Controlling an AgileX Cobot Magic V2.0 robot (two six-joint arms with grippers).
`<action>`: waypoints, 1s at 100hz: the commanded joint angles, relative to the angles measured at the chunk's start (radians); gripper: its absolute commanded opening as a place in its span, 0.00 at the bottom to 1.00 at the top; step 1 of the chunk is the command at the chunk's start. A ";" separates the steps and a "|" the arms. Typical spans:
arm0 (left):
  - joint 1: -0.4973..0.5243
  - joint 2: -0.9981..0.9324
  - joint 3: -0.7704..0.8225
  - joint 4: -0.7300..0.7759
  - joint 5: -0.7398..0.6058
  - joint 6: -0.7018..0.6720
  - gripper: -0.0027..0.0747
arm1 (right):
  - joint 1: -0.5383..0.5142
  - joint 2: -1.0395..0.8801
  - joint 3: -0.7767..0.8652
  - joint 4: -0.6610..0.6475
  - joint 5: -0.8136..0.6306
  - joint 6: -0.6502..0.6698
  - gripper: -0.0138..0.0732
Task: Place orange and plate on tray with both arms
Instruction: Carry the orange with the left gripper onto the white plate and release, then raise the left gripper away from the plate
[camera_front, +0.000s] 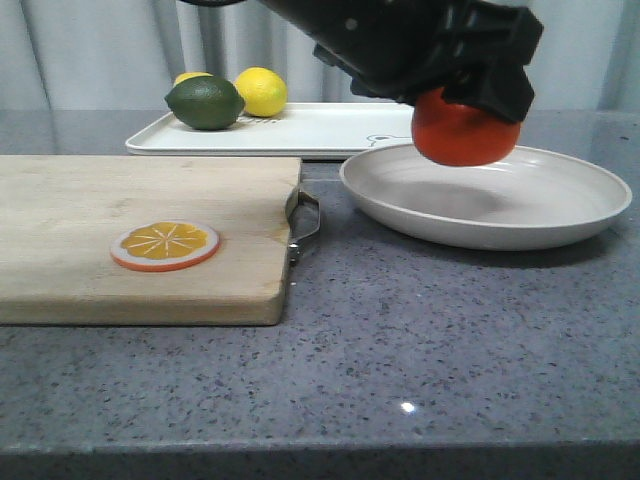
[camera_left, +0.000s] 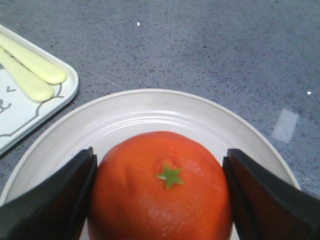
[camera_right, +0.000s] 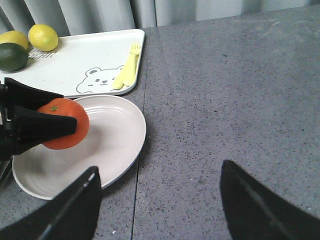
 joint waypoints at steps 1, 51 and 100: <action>-0.008 -0.021 -0.053 -0.029 -0.026 -0.006 0.31 | -0.004 0.019 -0.033 -0.010 -0.073 -0.003 0.75; -0.008 0.004 -0.057 -0.029 -0.014 -0.009 0.77 | -0.004 0.019 -0.033 -0.010 -0.065 -0.003 0.75; -0.008 -0.101 -0.053 -0.027 -0.045 -0.009 0.81 | -0.004 0.019 -0.033 -0.010 -0.053 -0.003 0.75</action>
